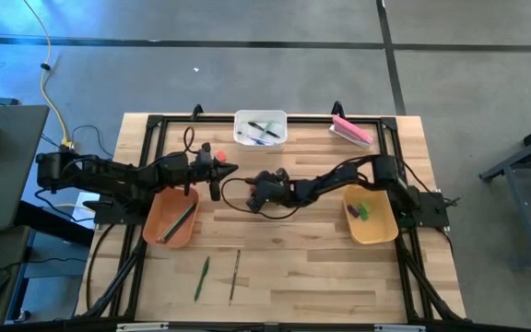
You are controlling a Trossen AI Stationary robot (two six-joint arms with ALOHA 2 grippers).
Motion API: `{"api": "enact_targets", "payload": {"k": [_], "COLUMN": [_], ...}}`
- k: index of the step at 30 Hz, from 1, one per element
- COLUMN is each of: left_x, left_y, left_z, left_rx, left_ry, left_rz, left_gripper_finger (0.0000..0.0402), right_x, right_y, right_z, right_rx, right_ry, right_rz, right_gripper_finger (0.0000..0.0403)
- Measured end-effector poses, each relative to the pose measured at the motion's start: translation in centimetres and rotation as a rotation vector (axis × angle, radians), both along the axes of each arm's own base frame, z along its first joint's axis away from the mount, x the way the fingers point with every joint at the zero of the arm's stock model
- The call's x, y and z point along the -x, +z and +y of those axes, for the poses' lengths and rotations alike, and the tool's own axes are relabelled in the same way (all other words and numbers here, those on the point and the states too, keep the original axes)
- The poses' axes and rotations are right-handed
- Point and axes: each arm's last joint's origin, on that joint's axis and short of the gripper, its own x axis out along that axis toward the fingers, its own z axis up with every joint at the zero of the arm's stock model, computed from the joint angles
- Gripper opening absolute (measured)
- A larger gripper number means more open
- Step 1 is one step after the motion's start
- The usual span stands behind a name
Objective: Sort crayons/erasers/pens/pencils in bins
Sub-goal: Put the red eraser into the yellow bin
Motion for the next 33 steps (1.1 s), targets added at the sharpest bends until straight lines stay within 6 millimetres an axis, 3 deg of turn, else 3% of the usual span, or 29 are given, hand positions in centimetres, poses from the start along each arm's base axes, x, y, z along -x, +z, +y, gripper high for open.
{"api": "enact_targets", "payload": {"k": [9,15,21,33], "left_x": [0.6,1.0,1.5,1.5], "left_y": [0.0,-0.5,-1.2,-1.4], "left_z": [1.4,2.0,2.5,2.5], "left_rx": [0.021,0.139,0.230,0.232], "left_ry": [0.065,0.081,0.127,0.129], "left_rz": [-0.008,-0.007,0.037,0.057], "left_gripper_finger": [0.0000,0.0000,0.0000,0.0000], "right_x": [-0.4,-0.2,0.7,2.9], "right_y": [-1.1,-0.3,1.7,7.2], "right_z": [-0.7,-0.8,-0.9,-1.1], "right_rx": [0.016,-0.013,-0.050,-0.046], "right_ry": [-0.022,-0.001,0.058,0.058], "right_rz": [0.048,0.058,0.115,0.165], "right_gripper_finger": [0.0113,0.0051,0.0050,0.0055]}}
